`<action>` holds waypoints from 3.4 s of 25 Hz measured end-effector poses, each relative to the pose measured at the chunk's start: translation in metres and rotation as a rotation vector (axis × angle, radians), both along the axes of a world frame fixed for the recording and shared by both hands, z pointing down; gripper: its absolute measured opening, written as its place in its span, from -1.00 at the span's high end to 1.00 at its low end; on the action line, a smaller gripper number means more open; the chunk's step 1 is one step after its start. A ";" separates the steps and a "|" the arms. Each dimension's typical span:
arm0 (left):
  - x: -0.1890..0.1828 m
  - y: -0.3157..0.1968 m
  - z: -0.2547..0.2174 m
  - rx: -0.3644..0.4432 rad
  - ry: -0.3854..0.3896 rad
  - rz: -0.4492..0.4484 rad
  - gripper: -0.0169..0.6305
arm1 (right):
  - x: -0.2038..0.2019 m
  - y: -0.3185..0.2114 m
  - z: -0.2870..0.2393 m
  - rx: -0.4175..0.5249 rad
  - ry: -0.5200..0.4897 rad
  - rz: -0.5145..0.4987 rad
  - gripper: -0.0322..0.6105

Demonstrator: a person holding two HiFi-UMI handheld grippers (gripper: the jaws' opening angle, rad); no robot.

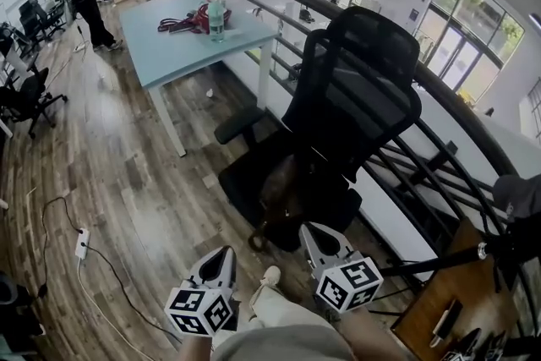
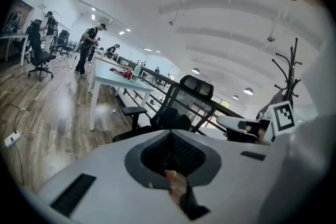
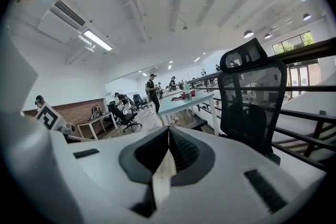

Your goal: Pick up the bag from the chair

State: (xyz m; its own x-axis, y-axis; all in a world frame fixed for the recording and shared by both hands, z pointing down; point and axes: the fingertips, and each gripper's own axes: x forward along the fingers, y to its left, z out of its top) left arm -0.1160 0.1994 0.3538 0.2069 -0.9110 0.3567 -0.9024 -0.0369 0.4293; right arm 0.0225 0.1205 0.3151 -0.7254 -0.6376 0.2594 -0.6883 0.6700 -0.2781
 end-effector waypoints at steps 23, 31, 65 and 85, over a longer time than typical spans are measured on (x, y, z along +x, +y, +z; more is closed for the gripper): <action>0.028 -0.158 0.057 -0.041 -0.004 0.119 0.93 | 0.014 -0.154 0.039 -0.047 0.043 0.021 0.89; 0.038 -0.173 0.113 -0.141 -0.013 0.144 0.93 | 0.019 -0.174 0.089 -0.109 0.079 0.050 0.89; 0.082 -0.244 0.405 -0.531 -0.020 0.516 0.00 | 0.007 -0.304 0.403 -0.525 0.193 0.278 0.10; 0.088 -0.249 0.413 -0.531 -0.036 0.547 0.85 | -0.017 -0.320 0.439 -0.562 0.261 0.202 0.54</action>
State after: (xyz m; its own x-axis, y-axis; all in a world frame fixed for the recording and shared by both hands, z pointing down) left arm -0.0280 -0.0501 0.7672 0.5596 -0.3864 0.7332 -0.8286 -0.2799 0.4849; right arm 0.0059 -0.1995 0.7540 -0.4736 -0.4705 0.7445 -0.8778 0.3215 -0.3552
